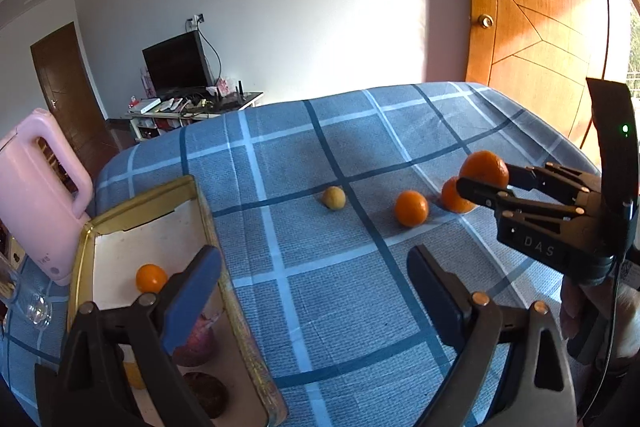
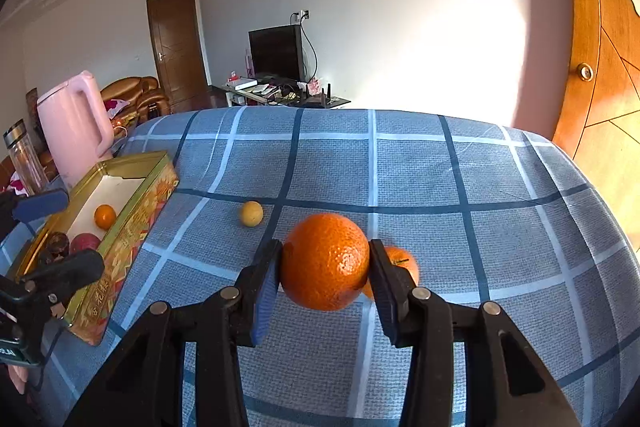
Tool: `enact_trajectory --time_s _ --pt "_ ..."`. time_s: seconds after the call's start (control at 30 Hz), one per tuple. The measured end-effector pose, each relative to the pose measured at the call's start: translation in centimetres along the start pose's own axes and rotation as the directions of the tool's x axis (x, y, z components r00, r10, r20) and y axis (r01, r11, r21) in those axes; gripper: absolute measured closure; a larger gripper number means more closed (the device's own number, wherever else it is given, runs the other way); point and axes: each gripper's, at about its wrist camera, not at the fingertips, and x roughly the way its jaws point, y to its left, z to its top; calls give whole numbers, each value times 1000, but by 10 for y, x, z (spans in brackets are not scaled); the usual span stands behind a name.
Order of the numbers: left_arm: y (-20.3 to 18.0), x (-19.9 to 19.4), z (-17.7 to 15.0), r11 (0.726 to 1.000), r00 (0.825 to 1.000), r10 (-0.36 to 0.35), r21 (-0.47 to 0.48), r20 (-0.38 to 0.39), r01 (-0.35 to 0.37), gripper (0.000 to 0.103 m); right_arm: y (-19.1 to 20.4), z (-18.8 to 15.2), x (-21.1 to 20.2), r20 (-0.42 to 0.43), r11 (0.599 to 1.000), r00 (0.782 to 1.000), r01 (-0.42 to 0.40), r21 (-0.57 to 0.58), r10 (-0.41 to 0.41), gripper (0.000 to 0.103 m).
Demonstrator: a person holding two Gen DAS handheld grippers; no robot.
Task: Organize fruits
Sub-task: 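Lift the orange with the right gripper while the left approaches a small yellow fruit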
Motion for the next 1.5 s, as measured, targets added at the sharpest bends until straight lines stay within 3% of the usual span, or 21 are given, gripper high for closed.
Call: enact_trajectory --time_s 0.27,0.37,0.47,0.67,0.83,0.97,1.23,1.43,1.5 --pt "22 -39 36 997 995 78 20 68 -79 7 -17 21 -43 41 999 999 -32 -9 32 58" --pt "20 -44 53 998 993 68 7 100 -69 4 -14 39 -45 54 1000 998 -29 -5 29 58" --pt "14 -28 61 998 994 66 -3 88 -66 3 -11 53 -53 49 998 997 -59 5 59 58" --pt "-3 28 52 997 997 67 -26 34 -66 3 -4 85 -91 83 997 996 -11 -72 17 58" --pt "-9 63 48 995 998 65 -71 -12 -66 4 8 107 -84 82 994 997 8 -107 1 58" --pt "-9 87 48 990 997 72 -119 -39 -76 4 10 95 -50 81 996 997 21 -87 -14 58" --pt "-15 124 41 985 992 110 -126 -68 -118 8 -11 36 37 21 999 999 43 24 -43 58" --pt "-14 145 40 986 993 64 -149 -101 -78 20 -28 23 44 31 996 999 40 75 -42 58" --pt "-11 153 39 984 992 36 -170 -120 -57 30 -29 22 43 42 996 998 43 78 -47 58"
